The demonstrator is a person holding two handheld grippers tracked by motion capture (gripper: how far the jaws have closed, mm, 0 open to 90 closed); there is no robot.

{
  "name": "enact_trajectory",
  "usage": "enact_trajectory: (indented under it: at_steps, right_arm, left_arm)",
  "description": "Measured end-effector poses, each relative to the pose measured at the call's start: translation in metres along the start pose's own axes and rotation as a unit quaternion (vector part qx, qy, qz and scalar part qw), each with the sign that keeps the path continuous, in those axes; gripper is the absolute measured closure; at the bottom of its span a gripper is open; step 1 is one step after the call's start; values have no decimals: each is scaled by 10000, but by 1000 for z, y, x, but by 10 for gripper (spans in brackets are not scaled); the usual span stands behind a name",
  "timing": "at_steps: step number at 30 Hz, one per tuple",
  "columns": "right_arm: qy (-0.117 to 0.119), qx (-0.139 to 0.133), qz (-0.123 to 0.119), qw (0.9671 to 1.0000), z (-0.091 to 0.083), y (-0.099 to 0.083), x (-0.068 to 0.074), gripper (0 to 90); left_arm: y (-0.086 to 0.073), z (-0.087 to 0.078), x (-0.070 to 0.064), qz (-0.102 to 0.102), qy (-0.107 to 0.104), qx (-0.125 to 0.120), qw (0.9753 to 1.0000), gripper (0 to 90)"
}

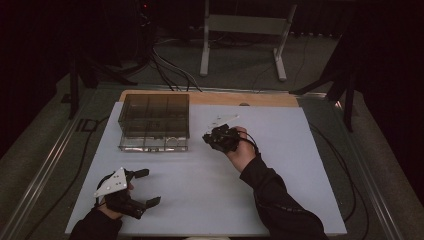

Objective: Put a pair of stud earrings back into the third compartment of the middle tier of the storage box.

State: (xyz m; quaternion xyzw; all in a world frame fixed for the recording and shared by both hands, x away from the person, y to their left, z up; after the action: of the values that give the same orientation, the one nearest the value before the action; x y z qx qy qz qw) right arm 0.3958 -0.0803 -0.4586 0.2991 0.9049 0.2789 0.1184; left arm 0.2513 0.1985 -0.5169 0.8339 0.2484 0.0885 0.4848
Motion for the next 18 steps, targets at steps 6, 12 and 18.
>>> enact_trajectory:
  at_steps: [6,12,18]
  right_arm:
    - [55,-39,-118,9999,1,16,5,869]
    - [115,-47,-205,9997,3,31,12,869]
    - [160,-39,-342,9993,9,45,17,869]
  left_arm:
    - [0,0,0,-8,-4,-11,10000,5]
    - [0,-1,0,-16,-5,-32,10000,5]
    - [0,-1,0,0,-2,-13,10000,5]
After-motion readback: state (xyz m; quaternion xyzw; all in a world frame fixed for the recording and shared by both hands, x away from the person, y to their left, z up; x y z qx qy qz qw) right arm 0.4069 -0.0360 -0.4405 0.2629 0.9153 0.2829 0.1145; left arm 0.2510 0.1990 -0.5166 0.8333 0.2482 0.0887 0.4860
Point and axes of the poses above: each handheld gripper's, and its own axes: z roughly forward along the jaws, y roughly out of its top, x roughly to its left, the point moved 3 cm from there along z, roughly forward along the jaws, and after that the axes turned 13 degrees about x, right-handed, at the moved point
